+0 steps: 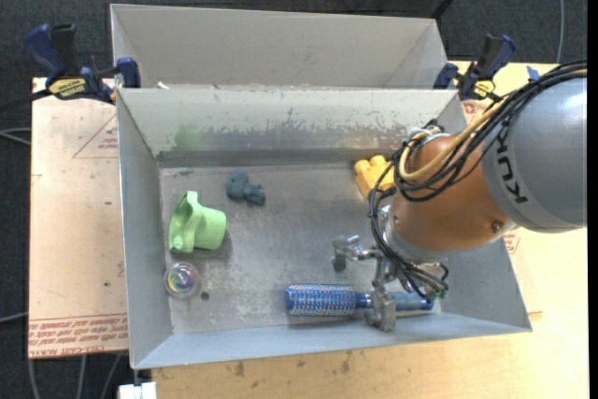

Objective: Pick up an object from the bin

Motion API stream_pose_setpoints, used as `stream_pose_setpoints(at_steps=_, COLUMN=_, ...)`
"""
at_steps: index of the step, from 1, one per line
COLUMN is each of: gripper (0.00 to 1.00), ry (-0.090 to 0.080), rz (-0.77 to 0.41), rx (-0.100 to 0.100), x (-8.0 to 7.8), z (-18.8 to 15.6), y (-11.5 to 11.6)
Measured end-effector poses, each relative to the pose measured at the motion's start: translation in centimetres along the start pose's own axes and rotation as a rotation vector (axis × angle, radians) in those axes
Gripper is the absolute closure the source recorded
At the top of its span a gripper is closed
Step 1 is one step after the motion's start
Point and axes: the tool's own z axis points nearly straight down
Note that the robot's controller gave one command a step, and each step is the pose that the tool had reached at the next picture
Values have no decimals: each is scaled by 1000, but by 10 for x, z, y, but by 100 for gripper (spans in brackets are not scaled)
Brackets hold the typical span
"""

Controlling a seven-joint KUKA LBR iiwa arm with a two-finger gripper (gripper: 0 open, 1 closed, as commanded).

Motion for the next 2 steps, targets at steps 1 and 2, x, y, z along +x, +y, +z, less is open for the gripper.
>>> stream_pose_setpoints(at_steps=1, gripper=100, ry=10, rz=1, rx=-3, x=3, z=2, y=1)
stream_pose_setpoints(at_steps=2, gripper=100, ry=0, rz=13, rx=1, x=-15, z=-157, y=-3)
